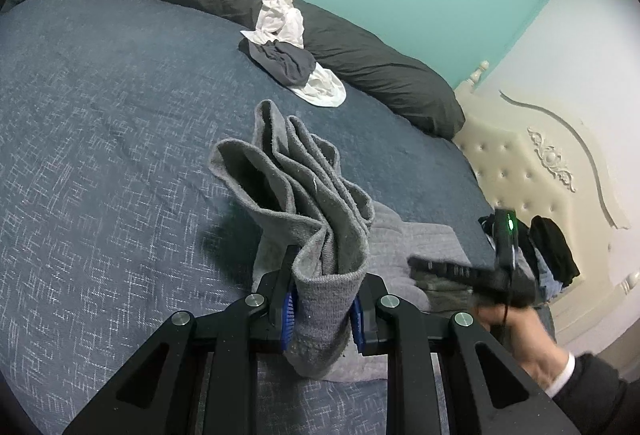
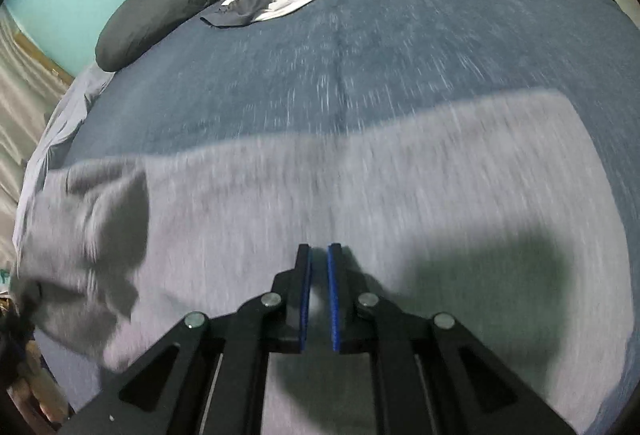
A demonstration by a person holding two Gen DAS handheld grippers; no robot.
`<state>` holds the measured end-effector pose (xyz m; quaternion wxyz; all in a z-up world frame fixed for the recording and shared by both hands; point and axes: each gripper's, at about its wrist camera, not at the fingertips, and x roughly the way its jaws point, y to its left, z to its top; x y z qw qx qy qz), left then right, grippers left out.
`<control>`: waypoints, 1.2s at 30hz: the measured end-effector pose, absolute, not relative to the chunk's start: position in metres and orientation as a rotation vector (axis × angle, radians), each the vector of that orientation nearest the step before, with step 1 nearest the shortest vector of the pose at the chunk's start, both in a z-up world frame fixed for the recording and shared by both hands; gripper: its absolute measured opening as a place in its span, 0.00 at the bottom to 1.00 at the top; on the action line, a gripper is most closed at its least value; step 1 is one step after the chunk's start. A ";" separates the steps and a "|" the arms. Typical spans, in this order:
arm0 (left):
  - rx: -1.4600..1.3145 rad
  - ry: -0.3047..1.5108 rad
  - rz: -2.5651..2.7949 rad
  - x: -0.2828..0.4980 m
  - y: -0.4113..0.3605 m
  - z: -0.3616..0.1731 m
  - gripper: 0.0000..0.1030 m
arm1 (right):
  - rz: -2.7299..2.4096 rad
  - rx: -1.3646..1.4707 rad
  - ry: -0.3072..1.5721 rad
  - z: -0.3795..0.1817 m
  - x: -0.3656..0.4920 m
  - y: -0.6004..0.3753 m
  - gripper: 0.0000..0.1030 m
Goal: Fold clothes
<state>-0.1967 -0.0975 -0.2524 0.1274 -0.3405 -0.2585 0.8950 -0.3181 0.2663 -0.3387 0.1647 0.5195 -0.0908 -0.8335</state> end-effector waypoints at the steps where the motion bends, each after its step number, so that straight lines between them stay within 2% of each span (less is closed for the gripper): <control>1: -0.990 -0.752 2.604 -0.196 -0.097 -0.252 0.22 | -2.377 1.480 -0.270 -0.341 -0.309 0.268 0.06; 9: -0.984 -0.743 2.601 -0.195 -0.095 -0.251 0.22 | -2.362 1.479 -0.256 -0.358 -0.254 0.272 0.07; 13: -0.982 -0.742 2.602 -0.194 -0.095 -0.252 0.23 | -2.395 1.436 -0.297 -0.342 -0.242 0.278 0.06; 17: -0.981 -0.747 2.598 -0.194 -0.094 -0.252 0.22 | -2.361 1.485 -0.280 -0.364 -0.240 0.278 0.05; 23: -0.977 -0.743 2.593 -0.196 -0.094 -0.250 0.22 | -2.407 1.401 -0.420 -0.348 -0.230 0.289 0.05; 26: -0.976 -0.749 2.592 -0.196 -0.095 -0.249 0.23 | -2.409 1.373 -0.434 -0.343 -0.226 0.289 0.05; 36: -0.950 -0.778 2.571 -0.201 -0.087 -0.235 0.20 | -2.444 1.298 -0.656 -0.347 -0.216 0.318 0.05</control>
